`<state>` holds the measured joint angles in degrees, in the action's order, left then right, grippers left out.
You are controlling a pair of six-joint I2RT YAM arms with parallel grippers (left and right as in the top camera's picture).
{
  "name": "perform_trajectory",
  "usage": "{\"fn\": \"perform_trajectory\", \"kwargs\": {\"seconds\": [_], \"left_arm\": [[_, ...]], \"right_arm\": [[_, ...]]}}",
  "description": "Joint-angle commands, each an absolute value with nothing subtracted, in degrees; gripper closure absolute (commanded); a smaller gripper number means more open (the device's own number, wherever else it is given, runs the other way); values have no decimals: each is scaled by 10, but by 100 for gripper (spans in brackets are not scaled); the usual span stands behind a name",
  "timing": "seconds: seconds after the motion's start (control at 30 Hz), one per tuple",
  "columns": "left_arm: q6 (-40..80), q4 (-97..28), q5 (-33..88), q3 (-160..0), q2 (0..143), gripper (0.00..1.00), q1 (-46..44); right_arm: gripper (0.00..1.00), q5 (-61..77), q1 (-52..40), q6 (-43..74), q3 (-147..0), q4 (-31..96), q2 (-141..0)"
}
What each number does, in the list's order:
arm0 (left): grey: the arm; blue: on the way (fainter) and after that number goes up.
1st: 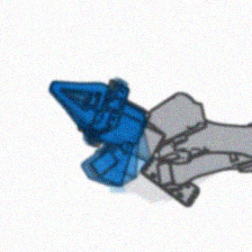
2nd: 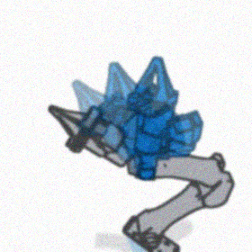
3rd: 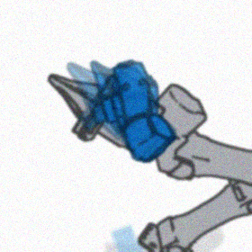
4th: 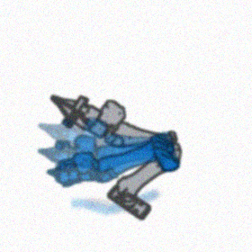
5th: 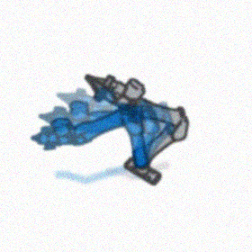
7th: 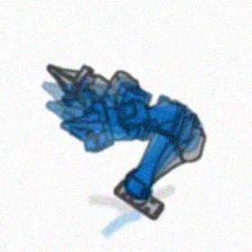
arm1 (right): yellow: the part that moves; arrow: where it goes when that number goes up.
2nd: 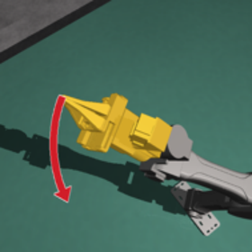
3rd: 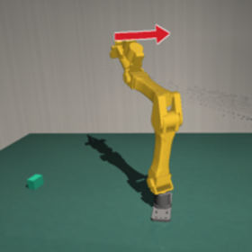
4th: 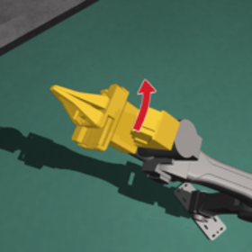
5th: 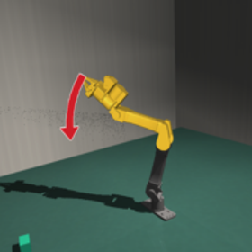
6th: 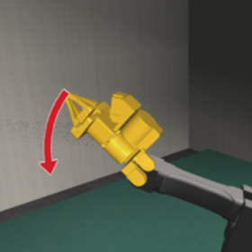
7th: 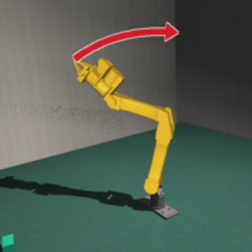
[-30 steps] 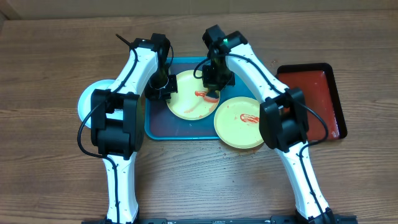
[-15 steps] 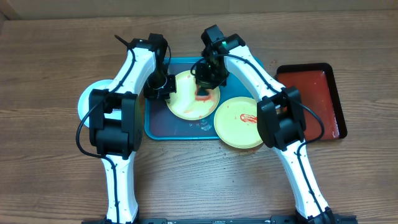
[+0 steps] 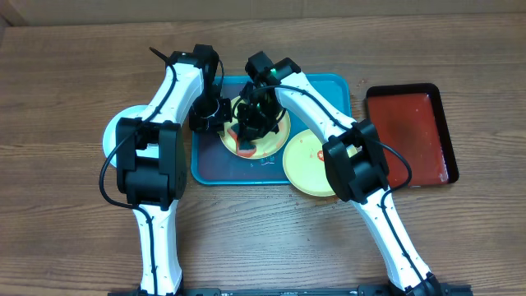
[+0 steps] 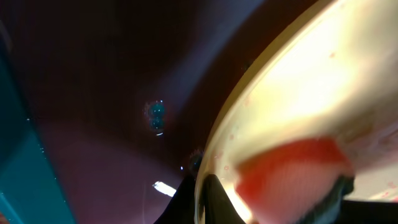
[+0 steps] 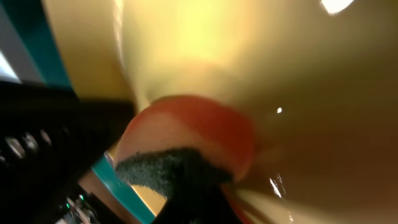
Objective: Clean dirty plates on tray and stack at the side
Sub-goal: 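Scrub the yellow plate with the sponge while left gripper holds it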
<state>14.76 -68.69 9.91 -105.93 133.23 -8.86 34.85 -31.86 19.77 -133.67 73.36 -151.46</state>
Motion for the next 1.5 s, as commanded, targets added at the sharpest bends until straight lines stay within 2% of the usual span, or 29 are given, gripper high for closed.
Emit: {"fn": "perform_trajectory", "kwargs": {"seconds": [0.0,0.3,0.4,0.53,0.6,0.8,1.03,1.3,1.4,1.47], "left_arm": [[133,-670,71,-1031,1375,96,-86],[133,-670,71,-1031,1375,95,-77],[133,-671,71,-1031,1375,96,-76],[132,-674,71,-1031,1375,96,-76],[132,-674,71,-1031,1375,96,-76],[132,-672,71,-1031,1375,96,-76],[132,-669,71,-1031,1375,96,-76],[132,-670,71,-1031,1375,96,-76],[132,-670,71,-1031,1375,96,-75],[132,-668,71,-1031,1375,96,-75]], "right_arm": [[96,224,-309,164,-1325,780,-1514],[96,-99,-289,202,-1325,802,-1494],[96,-156,-289,215,-1325,770,-1494],[96,-162,-289,243,-1325,728,-1494],[96,-130,-289,254,-1324,705,-1494],[96,86,-291,253,-1298,599,-1498],[96,226,-316,253,-1251,534,-1498],[96,350,-338,221,-1250,565,-1498],[96,345,-327,173,-1257,639,-1498],[96,270,-312,164,-1272,704,-1498]]}}
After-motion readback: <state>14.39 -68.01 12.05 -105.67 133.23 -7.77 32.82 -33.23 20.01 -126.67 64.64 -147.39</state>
